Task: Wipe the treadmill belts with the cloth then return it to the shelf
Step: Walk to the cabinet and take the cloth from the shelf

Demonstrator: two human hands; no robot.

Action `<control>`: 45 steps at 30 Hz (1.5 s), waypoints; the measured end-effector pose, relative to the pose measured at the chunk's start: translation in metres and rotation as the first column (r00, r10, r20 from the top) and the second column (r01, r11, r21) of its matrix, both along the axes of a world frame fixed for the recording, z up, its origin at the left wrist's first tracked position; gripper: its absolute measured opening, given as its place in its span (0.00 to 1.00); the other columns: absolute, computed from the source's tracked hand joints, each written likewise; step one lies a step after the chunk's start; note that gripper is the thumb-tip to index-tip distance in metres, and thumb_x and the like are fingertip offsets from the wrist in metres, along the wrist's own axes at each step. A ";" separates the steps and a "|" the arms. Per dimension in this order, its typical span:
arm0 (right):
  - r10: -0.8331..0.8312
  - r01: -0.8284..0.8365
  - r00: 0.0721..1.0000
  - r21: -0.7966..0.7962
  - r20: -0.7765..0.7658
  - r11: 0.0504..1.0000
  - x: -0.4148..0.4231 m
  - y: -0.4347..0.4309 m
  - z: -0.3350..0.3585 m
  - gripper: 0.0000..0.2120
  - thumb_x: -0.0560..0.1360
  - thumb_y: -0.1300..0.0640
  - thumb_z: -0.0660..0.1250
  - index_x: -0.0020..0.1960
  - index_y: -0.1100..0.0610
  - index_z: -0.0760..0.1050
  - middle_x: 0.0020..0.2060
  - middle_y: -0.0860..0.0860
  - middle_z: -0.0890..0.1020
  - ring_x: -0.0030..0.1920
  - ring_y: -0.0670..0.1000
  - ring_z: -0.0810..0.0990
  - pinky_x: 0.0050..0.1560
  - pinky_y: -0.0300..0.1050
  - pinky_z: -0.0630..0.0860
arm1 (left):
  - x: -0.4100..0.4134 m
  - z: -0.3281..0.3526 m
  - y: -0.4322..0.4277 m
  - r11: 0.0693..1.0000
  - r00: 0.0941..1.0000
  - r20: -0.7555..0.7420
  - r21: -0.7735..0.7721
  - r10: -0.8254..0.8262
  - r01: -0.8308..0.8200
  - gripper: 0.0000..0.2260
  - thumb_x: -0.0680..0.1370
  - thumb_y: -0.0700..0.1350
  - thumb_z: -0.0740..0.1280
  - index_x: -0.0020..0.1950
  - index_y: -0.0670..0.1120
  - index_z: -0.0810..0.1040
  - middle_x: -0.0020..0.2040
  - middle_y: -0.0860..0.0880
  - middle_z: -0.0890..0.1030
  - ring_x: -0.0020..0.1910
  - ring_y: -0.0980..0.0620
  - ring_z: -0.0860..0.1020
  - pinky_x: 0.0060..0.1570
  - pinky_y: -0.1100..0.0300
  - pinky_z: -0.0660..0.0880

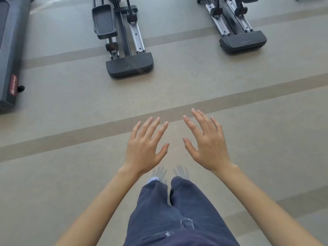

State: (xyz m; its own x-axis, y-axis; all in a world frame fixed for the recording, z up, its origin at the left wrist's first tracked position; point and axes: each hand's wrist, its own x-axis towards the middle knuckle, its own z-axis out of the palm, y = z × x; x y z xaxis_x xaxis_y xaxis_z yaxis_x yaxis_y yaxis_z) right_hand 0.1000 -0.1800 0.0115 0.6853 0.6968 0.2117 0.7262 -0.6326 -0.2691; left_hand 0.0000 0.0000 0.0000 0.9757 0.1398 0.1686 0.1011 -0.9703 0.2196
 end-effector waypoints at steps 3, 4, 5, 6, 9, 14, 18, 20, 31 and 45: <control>0.015 -0.016 0.999 0.038 0.039 0.999 -0.003 -0.005 -0.001 0.25 0.77 0.48 0.59 0.72 0.56 0.66 0.72 0.57 0.66 0.73 0.56 0.64 0.70 0.60 0.61 | 0.001 -0.001 -0.004 1.000 1.000 0.031 0.019 -0.005 0.004 0.24 0.77 0.54 0.59 0.71 0.47 0.69 0.70 0.44 0.71 0.70 0.44 0.68 0.68 0.43 0.64; 0.015 -0.017 0.999 0.029 0.050 0.999 -0.006 -0.007 -0.003 0.25 0.77 0.49 0.59 0.72 0.56 0.66 0.72 0.58 0.66 0.73 0.57 0.63 0.70 0.61 0.61 | -0.002 -0.003 -0.004 0.999 0.999 0.037 0.033 -0.005 0.004 0.24 0.77 0.54 0.59 0.72 0.47 0.68 0.70 0.44 0.70 0.70 0.44 0.67 0.68 0.43 0.63; 0.015 -0.017 0.998 0.026 0.053 1.000 -0.009 -0.008 -0.006 0.26 0.77 0.49 0.59 0.73 0.56 0.66 0.72 0.58 0.66 0.73 0.57 0.63 0.70 0.61 0.61 | -0.004 -0.005 -0.004 0.999 0.999 0.038 0.032 -0.009 0.008 0.24 0.77 0.54 0.58 0.72 0.47 0.68 0.71 0.44 0.70 0.71 0.44 0.67 0.68 0.43 0.63; 0.014 -0.015 0.998 0.015 0.058 1.000 -0.014 -0.009 -0.008 0.26 0.77 0.49 0.59 0.73 0.56 0.66 0.72 0.58 0.65 0.73 0.57 0.63 0.70 0.62 0.61 | -0.007 -0.007 -0.005 0.999 0.999 0.029 0.032 -0.023 0.022 0.24 0.78 0.54 0.58 0.72 0.47 0.68 0.71 0.44 0.70 0.71 0.44 0.66 0.68 0.43 0.63; -0.047 0.047 0.997 0.004 0.062 0.999 -0.024 -0.009 -0.013 0.26 0.77 0.49 0.59 0.73 0.56 0.65 0.72 0.58 0.66 0.73 0.57 0.63 0.70 0.62 0.61 | -0.013 -0.011 0.003 0.997 0.997 0.022 0.042 -0.072 0.071 0.24 0.77 0.54 0.58 0.72 0.47 0.68 0.71 0.44 0.69 0.71 0.44 0.66 0.68 0.43 0.63; -0.168 0.169 0.985 -0.027 0.025 0.985 -0.055 0.006 -0.018 0.26 0.77 0.49 0.58 0.73 0.56 0.65 0.72 0.57 0.66 0.73 0.57 0.64 0.70 0.61 0.61 | -0.021 -0.010 0.026 0.982 0.983 -0.003 0.041 -0.183 0.183 0.24 0.78 0.55 0.58 0.72 0.47 0.68 0.71 0.44 0.70 0.71 0.44 0.66 0.69 0.43 0.63; -0.246 0.246 0.969 -0.035 0.003 0.969 -0.084 0.022 -0.020 0.26 0.77 0.49 0.58 0.73 0.56 0.65 0.72 0.57 0.66 0.73 0.57 0.64 0.70 0.61 0.61 | -0.031 -0.007 0.047 0.963 0.963 -0.041 0.043 -0.266 0.267 0.24 0.77 0.55 0.58 0.72 0.47 0.68 0.71 0.44 0.69 0.71 0.43 0.66 0.70 0.44 0.61; -0.276 0.275 0.961 -0.054 -0.012 0.960 -0.101 0.031 -0.022 0.26 0.77 0.49 0.59 0.73 0.56 0.65 0.73 0.57 0.66 0.73 0.56 0.63 0.70 0.60 0.60 | -0.041 -0.009 0.056 0.948 0.948 -0.048 0.035 -0.315 0.317 0.24 0.77 0.55 0.59 0.72 0.47 0.68 0.71 0.44 0.70 0.71 0.43 0.66 0.69 0.44 0.61; -0.498 0.490 0.865 -0.103 -0.065 0.866 -0.200 0.062 -0.032 0.27 0.77 0.47 0.56 0.73 0.55 0.65 0.72 0.56 0.66 0.72 0.56 0.65 0.70 0.60 0.61 | -0.091 -0.021 0.103 0.816 0.807 -0.161 0.019 -0.567 0.577 0.25 0.78 0.56 0.56 0.73 0.49 0.66 0.72 0.44 0.68 0.72 0.43 0.65 0.70 0.44 0.60; -0.767 0.766 0.641 -0.055 -0.016 0.641 -0.309 0.065 -0.018 0.26 0.76 0.52 0.62 0.73 0.56 0.66 0.71 0.56 0.68 0.72 0.54 0.66 0.70 0.59 0.61 | -0.114 -0.018 0.088 0.475 0.473 -0.076 0.002 -0.878 0.880 0.24 0.78 0.54 0.58 0.72 0.48 0.67 0.72 0.44 0.68 0.71 0.43 0.65 0.69 0.43 0.62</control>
